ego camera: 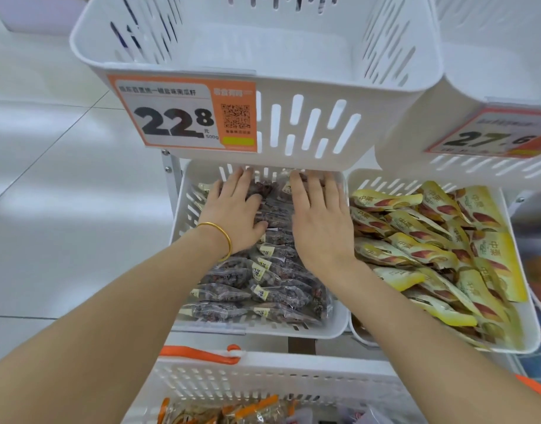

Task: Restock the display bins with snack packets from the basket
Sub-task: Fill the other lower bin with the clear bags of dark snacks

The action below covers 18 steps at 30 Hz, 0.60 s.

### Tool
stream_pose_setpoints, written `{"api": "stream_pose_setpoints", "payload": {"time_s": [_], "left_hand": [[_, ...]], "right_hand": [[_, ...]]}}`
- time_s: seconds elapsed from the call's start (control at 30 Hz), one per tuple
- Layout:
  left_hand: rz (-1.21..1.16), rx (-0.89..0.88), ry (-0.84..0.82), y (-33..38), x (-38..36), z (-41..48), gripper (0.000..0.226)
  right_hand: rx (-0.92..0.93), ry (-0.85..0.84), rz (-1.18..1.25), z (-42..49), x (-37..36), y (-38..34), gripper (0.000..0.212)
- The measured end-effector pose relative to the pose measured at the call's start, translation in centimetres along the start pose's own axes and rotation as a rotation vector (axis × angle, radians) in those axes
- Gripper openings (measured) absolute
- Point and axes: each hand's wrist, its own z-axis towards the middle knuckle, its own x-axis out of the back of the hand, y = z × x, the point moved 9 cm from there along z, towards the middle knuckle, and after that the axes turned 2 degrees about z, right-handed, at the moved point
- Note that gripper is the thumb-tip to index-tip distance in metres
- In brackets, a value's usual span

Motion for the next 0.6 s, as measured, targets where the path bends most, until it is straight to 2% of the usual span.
{"api": "stream_pose_setpoints", "payload": {"time_s": [0.23, 0.33, 0.43, 0.6], "left_hand": [[-0.018, -0.021, -0.007, 0.0, 1.0, 0.7, 0.047], [0.008, -0.035, -0.01, 0.1, 0.8, 0.4, 0.046], [0.014, -0.04, -0.012, 0.0, 0.5, 0.1, 0.044], [-0.115, 0.001, 0.028, -0.3, 0.7, 0.1, 0.039]], "right_hand": [[0.007, 0.042, 0.019, 0.4, 0.4, 0.1, 0.036], [-0.014, -0.078, 0.028, -0.4, -1.6, 0.0, 0.047], [-0.026, -0.179, 0.05, 0.0, -2.3, 0.2, 0.046], [0.003, -0.342, 0.118, 0.0, -3.4, 0.6, 0.054]]}}
